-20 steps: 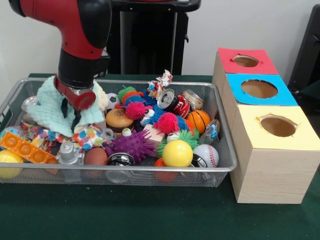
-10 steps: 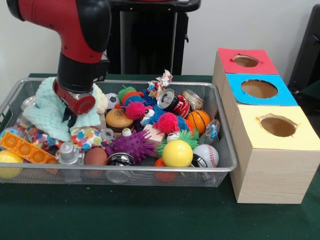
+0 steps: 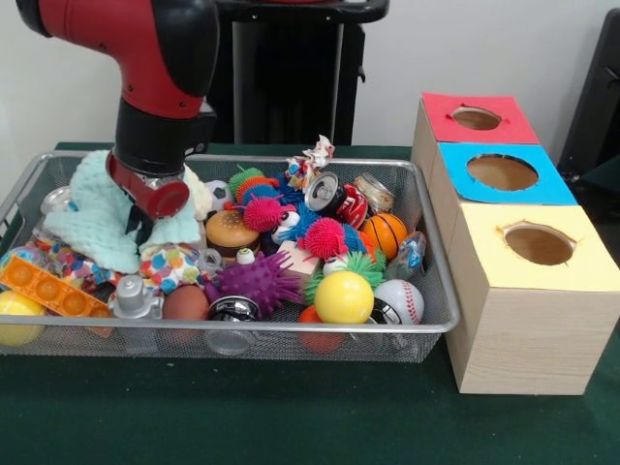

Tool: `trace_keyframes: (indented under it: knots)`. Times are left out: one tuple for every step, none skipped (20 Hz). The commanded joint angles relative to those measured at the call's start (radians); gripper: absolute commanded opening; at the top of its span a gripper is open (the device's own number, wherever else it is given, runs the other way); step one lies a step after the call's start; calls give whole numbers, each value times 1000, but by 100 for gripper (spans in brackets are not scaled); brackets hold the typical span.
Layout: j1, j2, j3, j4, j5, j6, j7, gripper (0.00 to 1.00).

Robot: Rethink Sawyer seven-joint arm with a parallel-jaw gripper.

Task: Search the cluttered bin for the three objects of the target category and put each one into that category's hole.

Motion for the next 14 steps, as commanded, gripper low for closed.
trace_keyframes:
  knots:
    - [16,-101,136,134,0,96,-31,0]
    - [9,-131,149,156,9,104,-29,0]
    - [7,-150,156,170,13,109,-29,0]
    - [-1,-177,173,191,21,111,-28,0]
    - [3,-196,174,201,25,116,-25,0]
    - [1,-225,184,219,34,122,-22,0]
    - [2,-242,190,229,41,133,-20,0]
    - [3,-268,201,248,50,139,-14,0]
    - [2,-282,208,258,57,145,-12,0]
    - [6,-303,215,273,67,151,-5,0]
    - [10,-315,216,279,72,156,-1,0]
    - [17,-334,217,291,81,165,5,0]
    - [20,-345,219,297,87,171,8,0]
    - [26,-360,218,307,94,178,13,0]
